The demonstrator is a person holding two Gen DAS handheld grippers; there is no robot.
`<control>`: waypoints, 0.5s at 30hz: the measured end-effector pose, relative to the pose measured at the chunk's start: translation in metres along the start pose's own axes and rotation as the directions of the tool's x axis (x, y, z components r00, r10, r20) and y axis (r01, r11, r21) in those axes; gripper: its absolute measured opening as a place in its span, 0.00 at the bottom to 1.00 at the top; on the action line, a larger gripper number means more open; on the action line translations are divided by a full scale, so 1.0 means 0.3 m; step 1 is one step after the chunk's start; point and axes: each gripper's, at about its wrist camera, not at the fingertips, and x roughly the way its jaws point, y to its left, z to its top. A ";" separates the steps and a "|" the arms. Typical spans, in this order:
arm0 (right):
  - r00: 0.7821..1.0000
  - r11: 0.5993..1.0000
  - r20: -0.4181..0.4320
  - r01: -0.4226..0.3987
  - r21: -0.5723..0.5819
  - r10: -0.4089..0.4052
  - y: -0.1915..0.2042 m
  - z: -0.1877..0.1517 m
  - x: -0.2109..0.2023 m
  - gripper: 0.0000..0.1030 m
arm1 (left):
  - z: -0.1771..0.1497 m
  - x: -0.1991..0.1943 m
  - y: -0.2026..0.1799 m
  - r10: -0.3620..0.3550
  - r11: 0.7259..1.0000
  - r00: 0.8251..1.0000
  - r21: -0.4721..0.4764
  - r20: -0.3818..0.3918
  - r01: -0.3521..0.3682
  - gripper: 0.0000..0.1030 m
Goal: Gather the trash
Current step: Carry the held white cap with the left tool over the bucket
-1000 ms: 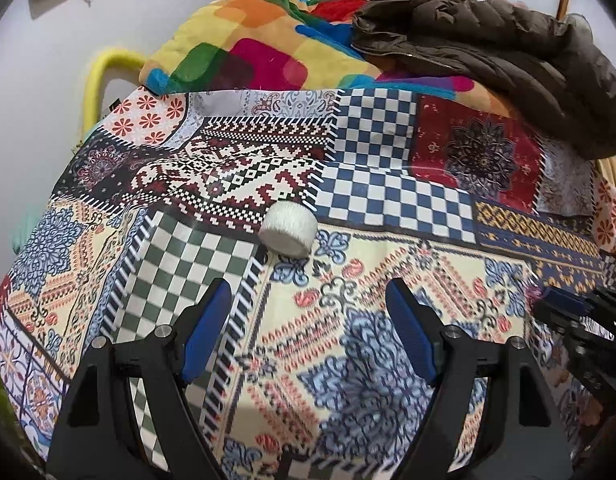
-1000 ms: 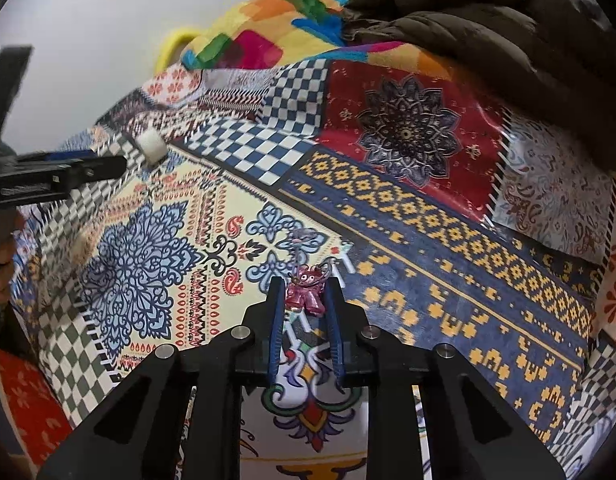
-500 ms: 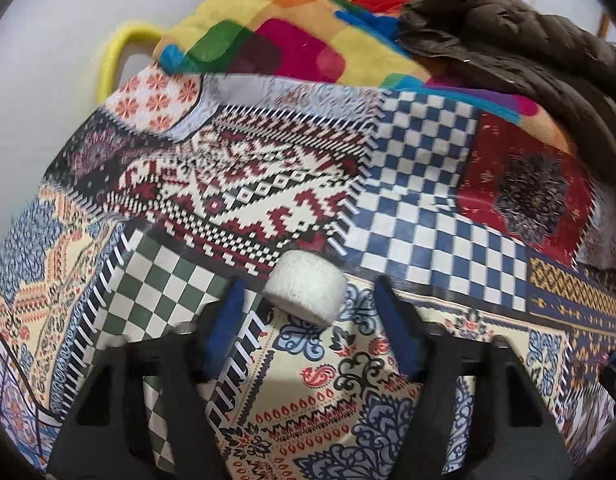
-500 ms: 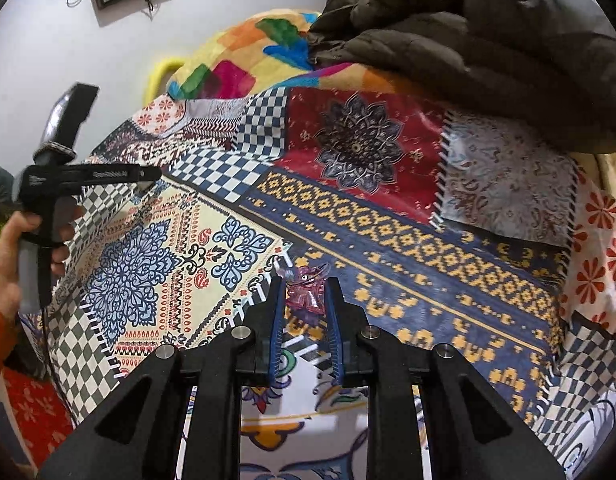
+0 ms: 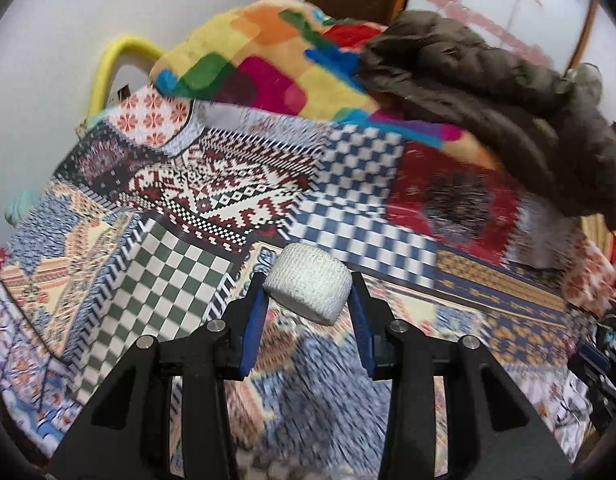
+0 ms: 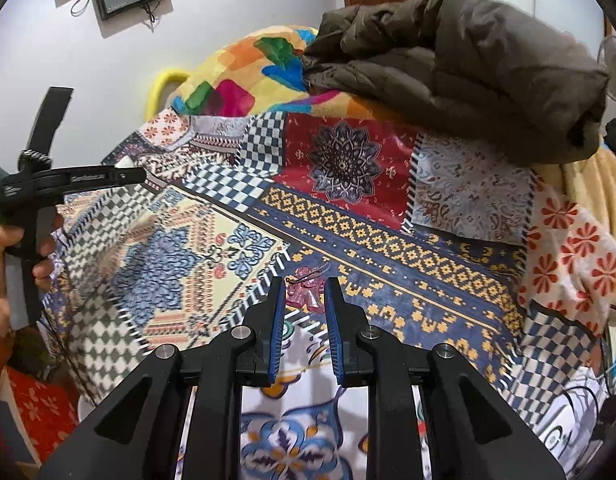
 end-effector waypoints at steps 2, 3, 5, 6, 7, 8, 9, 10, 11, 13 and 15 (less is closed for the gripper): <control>1.000 1.000 0.013 0.003 -0.001 -0.003 0.015 0.005 -0.054 0.17 | -0.007 -0.071 -0.018 -0.007 1.000 1.000 0.008 0.007 0.007 0.38; 1.000 1.000 0.019 -0.001 0.005 0.001 0.023 0.006 -0.083 0.17 | -0.015 -0.113 -0.026 -0.006 1.000 1.000 0.013 0.015 0.006 0.38; 1.000 1.000 0.024 -0.017 0.019 0.017 0.040 0.001 -0.129 0.17 | -0.038 -0.178 -0.038 0.015 0.999 0.999 0.028 0.030 -0.016 0.38; 1.000 1.000 0.027 -0.015 0.023 0.014 0.050 -0.004 -0.146 0.17 | -0.056 -0.214 -0.044 0.032 0.999 0.999 0.037 0.031 -0.034 0.38; 0.999 1.000 0.030 -0.016 0.025 0.016 0.065 -0.011 -0.170 0.17 | -0.077 -0.250 -0.045 0.040 0.998 0.999 0.041 0.029 -0.041 0.38; 0.999 0.999 0.032 -0.021 0.028 0.020 0.080 -0.018 -0.197 0.17 | -0.099 -0.283 -0.045 0.042 0.998 0.999 0.041 0.027 -0.043 0.38; 0.999 0.999 0.034 -0.023 0.029 0.022 0.093 -0.023 -0.213 0.17 | -0.122 -0.317 -0.040 0.041 0.998 0.999 0.039 0.027 -0.043 0.38; 0.999 0.999 0.038 -0.024 0.028 0.023 0.110 -0.030 -0.237 0.17 | -0.145 -0.349 -0.036 0.040 0.999 0.999 0.036 0.028 -0.041 0.38; 0.999 0.999 0.041 -0.025 0.025 0.024 0.127 -0.034 -0.255 0.17 | -0.169 -0.385 -0.028 0.038 0.999 0.999 0.032 0.031 -0.039 0.38; 0.998 0.999 0.050 -0.032 0.017 0.031 0.170 -0.050 -0.305 0.17 | -0.219 -0.450 -0.006 0.040 0.999 0.998 0.019 0.039 -0.041 0.38; 0.998 0.999 0.053 -0.033 0.009 0.033 0.204 -0.062 -0.338 0.17 | -0.270 -0.503 0.015 0.067 0.998 0.997 0.016 0.037 -0.068 0.38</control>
